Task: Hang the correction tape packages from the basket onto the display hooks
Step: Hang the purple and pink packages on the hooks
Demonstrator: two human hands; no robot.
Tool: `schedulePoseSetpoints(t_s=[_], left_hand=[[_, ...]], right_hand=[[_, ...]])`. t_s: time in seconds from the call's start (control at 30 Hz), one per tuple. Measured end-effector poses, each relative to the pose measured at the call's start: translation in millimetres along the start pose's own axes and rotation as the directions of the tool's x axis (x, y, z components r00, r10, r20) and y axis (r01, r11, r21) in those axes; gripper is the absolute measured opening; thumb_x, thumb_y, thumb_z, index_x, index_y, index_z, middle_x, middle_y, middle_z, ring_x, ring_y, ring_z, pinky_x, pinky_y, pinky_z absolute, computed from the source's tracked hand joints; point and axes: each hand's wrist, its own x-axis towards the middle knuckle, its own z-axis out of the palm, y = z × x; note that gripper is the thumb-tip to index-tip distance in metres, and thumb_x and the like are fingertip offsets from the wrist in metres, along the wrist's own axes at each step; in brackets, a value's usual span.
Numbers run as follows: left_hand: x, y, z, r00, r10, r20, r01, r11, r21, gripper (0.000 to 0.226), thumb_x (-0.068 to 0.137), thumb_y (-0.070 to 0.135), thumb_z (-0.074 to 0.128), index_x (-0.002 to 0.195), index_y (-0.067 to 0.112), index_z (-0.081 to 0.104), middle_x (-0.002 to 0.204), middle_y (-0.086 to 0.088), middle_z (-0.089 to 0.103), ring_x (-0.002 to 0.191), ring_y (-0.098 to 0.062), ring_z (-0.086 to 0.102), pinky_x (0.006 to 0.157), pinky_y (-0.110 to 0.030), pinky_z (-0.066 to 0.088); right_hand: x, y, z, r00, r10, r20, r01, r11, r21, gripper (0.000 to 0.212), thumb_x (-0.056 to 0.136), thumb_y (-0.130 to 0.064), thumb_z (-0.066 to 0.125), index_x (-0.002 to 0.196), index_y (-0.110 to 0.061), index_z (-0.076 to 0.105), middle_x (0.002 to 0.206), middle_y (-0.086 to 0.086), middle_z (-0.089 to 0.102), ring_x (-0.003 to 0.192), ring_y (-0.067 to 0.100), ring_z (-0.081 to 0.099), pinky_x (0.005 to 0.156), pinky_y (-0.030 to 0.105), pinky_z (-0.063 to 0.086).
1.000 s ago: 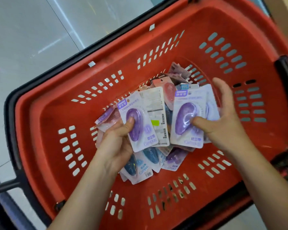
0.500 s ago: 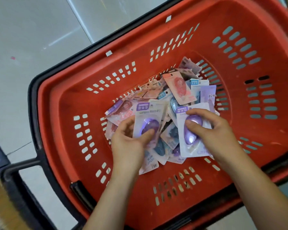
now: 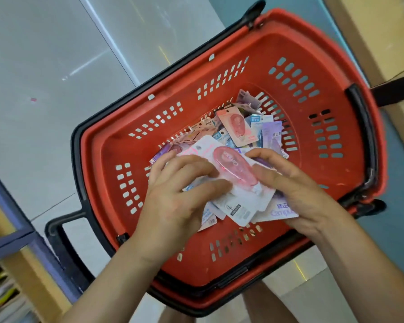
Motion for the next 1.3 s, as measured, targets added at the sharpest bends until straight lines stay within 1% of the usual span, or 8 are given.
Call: schedulePoseSetpoints(t_s=[0.4, 0.53, 0.57, 0.63, 0.73, 0.97, 1.13, 1.3], left_hand=[[35.6, 95.3, -107.5, 0.983, 0.169, 0.072, -0.182, 0.943, 0.278, 0.030, 0.106, 0.015, 0.042, 0.117, 0.020, 0.069, 0.120, 0.001, 0.070, 0.110, -0.021, 0.064, 0.093, -0.047, 0.040], [41.3, 136.0, -148.8, 0.981, -0.190, -0.043, 0.192, 0.980, 0.042, 0.034, 0.086, -0.001, 0.061, 0.109, 0.023, 0.067, 0.108, 0.020, 0.069, 0.098, -0.006, 0.065, 0.086, -0.025, 0.047], [42.6, 150.5, -154.0, 0.905, -0.421, -0.055, 0.398, 0.886, -0.236, 0.030, 0.086, -0.002, 0.064, 0.105, 0.022, 0.066, 0.101, 0.019, 0.071, 0.091, -0.002, 0.066, 0.080, -0.017, 0.049], [49.3, 183.0, -161.1, 0.656, -0.722, 0.220, 0.582, 0.299, -0.756, 0.027, 0.086, -0.003, 0.066, 0.112, 0.006, 0.065, 0.107, -0.002, 0.074, 0.096, -0.017, 0.071, 0.079, -0.027, 0.058], [57.9, 217.0, -164.0, 0.510, -0.680, 0.527, 0.510, -0.254, -0.822, 0.053, 0.084, 0.005, 0.067, 0.134, -0.003, 0.051, 0.133, -0.025, 0.059, 0.125, -0.041, 0.055, 0.097, -0.051, 0.051], [64.4, 266.6, -190.4, 0.636, -0.541, 0.550, 0.486, -0.273, -0.830, 0.052, 0.096, 0.015, 0.055, 0.145, 0.000, 0.040, 0.136, -0.018, 0.058, 0.119, -0.036, 0.061, 0.082, -0.043, 0.057], [53.3, 289.0, -227.3, 0.705, -0.235, 0.670, 0.602, -0.303, -0.739, 0.049, 0.097, 0.021, 0.044, 0.142, 0.003, 0.047, 0.143, -0.017, 0.052, 0.128, -0.032, 0.054, 0.105, -0.047, 0.046], [47.6, 342.8, -231.8, 0.706, -0.207, 0.677, 0.686, -0.038, -0.727, 0.048, 0.098, 0.016, 0.051, 0.143, 0.001, 0.043, 0.141, -0.025, 0.051, 0.123, -0.039, 0.054, 0.096, -0.051, 0.049]], right_hand=[[-84.9, -73.4, 18.0, 0.987, -0.159, -0.036, 0.162, 0.982, 0.095, 0.023, 0.075, -0.009, 0.067, 0.096, -0.018, 0.067, 0.104, 0.005, 0.073, 0.073, 0.017, 0.071, 0.055, 0.025, 0.056], [-122.5, -100.9, 16.1, 0.929, -0.318, -0.190, 0.328, 0.944, 0.024, 0.019, 0.085, -0.007, 0.066, 0.095, -0.023, 0.067, 0.109, 0.004, 0.069, 0.080, 0.019, 0.069, 0.064, 0.028, 0.056], [-132.5, -106.1, 16.6, 0.907, -0.365, -0.211, 0.365, 0.930, -0.043, 0.021, 0.085, -0.008, 0.069, 0.093, -0.027, 0.068, 0.114, 0.005, 0.067, 0.088, 0.023, 0.068, 0.072, 0.033, 0.056], [-156.4, -114.8, 24.3, 0.862, -0.451, -0.231, 0.426, 0.892, -0.152, 0.022, 0.081, -0.015, 0.075, 0.092, -0.033, 0.069, 0.122, 0.006, 0.066, 0.103, 0.031, 0.065, 0.087, 0.046, 0.053], [-193.1, -124.2, 46.4, 0.779, -0.586, -0.223, 0.519, 0.803, -0.295, 0.022, 0.077, -0.027, 0.075, 0.096, -0.034, 0.068, 0.115, -0.003, 0.068, 0.111, 0.027, 0.063, 0.101, 0.057, 0.047], [-267.5, -118.3, 84.1, 0.611, -0.695, -0.379, 0.615, 0.718, -0.324, 0.020, 0.082, -0.011, 0.074, 0.097, -0.022, 0.064, 0.103, -0.008, 0.067, 0.104, 0.013, 0.063, 0.095, 0.037, 0.049], [-327.0, -89.6, 112.8, 0.509, -0.700, -0.500, 0.629, 0.699, -0.339, 0.022, 0.083, -0.002, 0.074, 0.097, -0.017, 0.066, 0.105, -0.005, 0.069, 0.102, 0.006, 0.063, 0.090, 0.021, 0.047], [-397.7, -63.7, 122.4, 0.405, -0.700, -0.589, 0.683, 0.659, -0.314, 0.025, 0.086, -0.002, 0.071, 0.093, -0.025, 0.064, 0.092, -0.021, 0.068, 0.086, -0.008, 0.062, 0.077, 0.007, 0.044]])
